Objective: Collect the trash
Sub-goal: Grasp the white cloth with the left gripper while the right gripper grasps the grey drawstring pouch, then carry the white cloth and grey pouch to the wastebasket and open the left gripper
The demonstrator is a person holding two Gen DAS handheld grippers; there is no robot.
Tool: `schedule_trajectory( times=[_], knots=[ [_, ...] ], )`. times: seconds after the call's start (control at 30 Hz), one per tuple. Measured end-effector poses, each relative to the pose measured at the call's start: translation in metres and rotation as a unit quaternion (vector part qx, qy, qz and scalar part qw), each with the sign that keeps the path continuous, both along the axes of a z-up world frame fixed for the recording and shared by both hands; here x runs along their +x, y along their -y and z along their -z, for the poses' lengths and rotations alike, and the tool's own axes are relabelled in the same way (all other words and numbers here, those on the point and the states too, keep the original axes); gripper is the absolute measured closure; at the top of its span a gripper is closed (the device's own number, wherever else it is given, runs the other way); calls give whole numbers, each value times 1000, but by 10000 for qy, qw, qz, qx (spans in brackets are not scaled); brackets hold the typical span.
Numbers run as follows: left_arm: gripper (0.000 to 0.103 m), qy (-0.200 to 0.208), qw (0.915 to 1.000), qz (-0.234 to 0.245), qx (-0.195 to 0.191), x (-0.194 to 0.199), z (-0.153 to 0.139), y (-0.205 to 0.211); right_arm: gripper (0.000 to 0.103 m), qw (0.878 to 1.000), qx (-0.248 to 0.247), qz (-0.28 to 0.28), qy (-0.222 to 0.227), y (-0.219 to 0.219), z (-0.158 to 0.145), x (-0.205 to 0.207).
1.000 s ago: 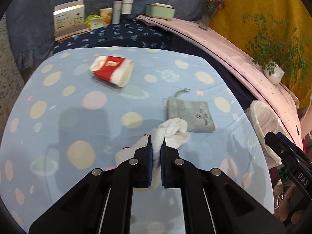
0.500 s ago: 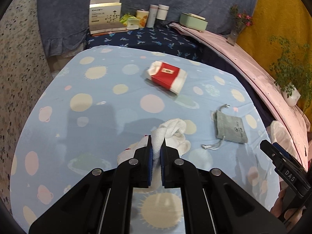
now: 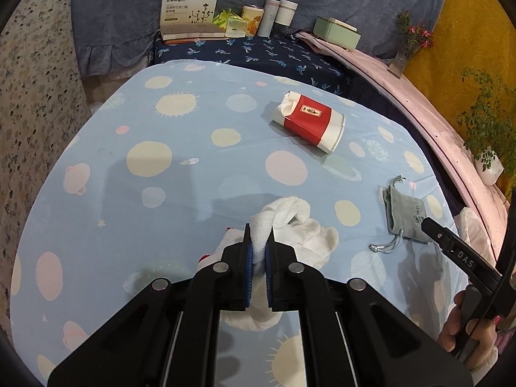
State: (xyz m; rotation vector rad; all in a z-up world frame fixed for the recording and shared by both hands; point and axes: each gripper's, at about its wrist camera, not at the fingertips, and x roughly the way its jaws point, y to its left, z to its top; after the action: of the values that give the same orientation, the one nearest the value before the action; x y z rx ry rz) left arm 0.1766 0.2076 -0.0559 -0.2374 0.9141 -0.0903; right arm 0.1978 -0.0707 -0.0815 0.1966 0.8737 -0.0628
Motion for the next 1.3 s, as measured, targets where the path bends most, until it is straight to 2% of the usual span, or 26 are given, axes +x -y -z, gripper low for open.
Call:
schedule_trajectory(
  times=[0.13,0.23,0.3,0.33,0.37,0.4,0.67,0.93,1.3],
  knots=[
    [97,-12,10000,53,-27,2,3,1,46,9998,-7,-64,-205,-4,14,6],
    [97,-18,9999,101,-15,3,4,4,53,9997,-161,-95,-163,-8,16,2],
    [97,-28,9999,129,-36,3,4,7,72,9994,-240,-151,-173,-12,16,1],
    [97,-25,9999,138,-35,3,4,9,78,9994,-244,-186,-185,-12,16,0],
    [97,-19,9999,156,-35,2,3,11,89,9993,-220,-227,-205,-13,16,0],
    [97,-13,9998,176,-40,2,2,13,93,9992,-170,-265,-229,-14,15,-2],
    [97,98,9992,389,-74,-4,-14,40,96,9995,-27,-301,-25,-13,-4,-30],
    [97,327,9971,682,-82,-16,-42,79,96,9985,73,-235,484,9,-51,-63],
    [97,636,9911,1163,-94,-34,-82,142,96,9923,173,210,1210,68,-114,-103]
  ],
)
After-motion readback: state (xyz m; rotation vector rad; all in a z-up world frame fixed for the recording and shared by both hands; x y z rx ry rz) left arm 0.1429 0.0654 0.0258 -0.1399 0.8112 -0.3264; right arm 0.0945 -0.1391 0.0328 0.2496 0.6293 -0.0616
